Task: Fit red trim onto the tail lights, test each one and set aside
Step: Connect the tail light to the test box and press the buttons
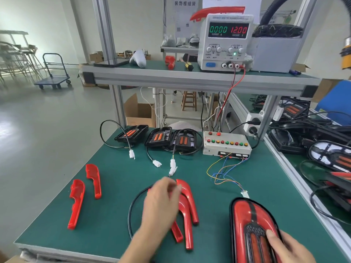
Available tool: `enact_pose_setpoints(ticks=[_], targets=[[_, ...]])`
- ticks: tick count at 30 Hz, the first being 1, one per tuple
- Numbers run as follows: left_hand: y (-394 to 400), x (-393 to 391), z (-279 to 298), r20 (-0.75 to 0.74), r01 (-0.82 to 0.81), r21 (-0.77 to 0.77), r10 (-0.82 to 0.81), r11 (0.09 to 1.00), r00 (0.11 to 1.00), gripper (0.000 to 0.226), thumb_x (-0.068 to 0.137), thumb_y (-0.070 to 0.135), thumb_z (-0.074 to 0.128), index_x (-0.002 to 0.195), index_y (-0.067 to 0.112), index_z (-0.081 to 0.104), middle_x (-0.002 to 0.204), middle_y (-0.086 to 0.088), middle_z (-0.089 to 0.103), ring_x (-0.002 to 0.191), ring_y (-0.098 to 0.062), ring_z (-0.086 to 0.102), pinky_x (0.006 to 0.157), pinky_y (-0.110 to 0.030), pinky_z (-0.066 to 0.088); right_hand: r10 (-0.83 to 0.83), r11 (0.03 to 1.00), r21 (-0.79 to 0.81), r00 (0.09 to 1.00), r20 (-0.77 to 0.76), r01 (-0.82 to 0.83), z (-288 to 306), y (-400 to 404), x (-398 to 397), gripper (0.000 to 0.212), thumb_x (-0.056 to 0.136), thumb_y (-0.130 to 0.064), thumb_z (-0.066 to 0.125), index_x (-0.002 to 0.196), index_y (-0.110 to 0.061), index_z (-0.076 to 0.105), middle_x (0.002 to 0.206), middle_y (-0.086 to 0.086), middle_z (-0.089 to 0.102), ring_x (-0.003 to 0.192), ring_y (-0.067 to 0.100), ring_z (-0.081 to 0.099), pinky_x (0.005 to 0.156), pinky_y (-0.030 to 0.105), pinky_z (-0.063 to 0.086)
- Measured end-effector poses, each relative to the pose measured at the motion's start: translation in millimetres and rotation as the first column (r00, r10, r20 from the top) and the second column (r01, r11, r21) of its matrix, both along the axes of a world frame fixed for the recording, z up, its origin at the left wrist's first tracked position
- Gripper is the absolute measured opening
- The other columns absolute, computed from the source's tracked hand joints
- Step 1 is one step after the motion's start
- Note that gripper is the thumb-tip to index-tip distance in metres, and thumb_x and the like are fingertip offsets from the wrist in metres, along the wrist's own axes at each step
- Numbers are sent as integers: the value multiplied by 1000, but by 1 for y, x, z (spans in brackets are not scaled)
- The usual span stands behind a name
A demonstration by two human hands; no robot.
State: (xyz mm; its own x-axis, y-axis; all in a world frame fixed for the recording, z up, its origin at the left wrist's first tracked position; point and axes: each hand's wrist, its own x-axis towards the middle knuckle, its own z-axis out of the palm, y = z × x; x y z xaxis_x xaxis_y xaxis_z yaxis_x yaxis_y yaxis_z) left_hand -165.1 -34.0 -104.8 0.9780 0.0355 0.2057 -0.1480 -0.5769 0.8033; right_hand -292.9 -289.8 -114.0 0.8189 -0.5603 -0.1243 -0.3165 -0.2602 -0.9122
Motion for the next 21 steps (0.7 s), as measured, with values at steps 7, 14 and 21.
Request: enact_pose_setpoints(ticks=[7, 14, 21], targets=[[16, 99, -7, -147, 7, 574, 95, 819, 985, 39, 95, 42, 61, 126, 17, 59, 126, -6, 63, 119, -32, 56, 96, -41, 45, 92, 970, -190, 953, -289, -152, 15, -5, 23, 18, 97, -33, 64, 105, -20, 73, 103, 7, 72, 98, 25, 64, 80, 32, 42], [11, 125, -18, -191, 154, 541, -57, 827, 980, 19, 98, 28, 56, 101, 10, 61, 110, -14, 62, 105, -38, 61, 86, -42, 52, 128, 963, -179, 924, -359, -203, 22, -9, 26, 14, 94, -33, 70, 105, -25, 73, 104, -3, 74, 98, 14, 67, 89, 30, 48], [42, 101, 44, -58, 80, 266, -67, 961, 996, 6, 94, 21, 65, 94, 15, 64, 78, -3, 68, 77, -25, 63, 64, -30, 45, 108, 988, -73, 941, -321, -139, 23, -15, 22, 53, 91, -19, 75, 140, -17, 58, 128, 2, 68, 121, 21, 62, 111, 35, 39]])
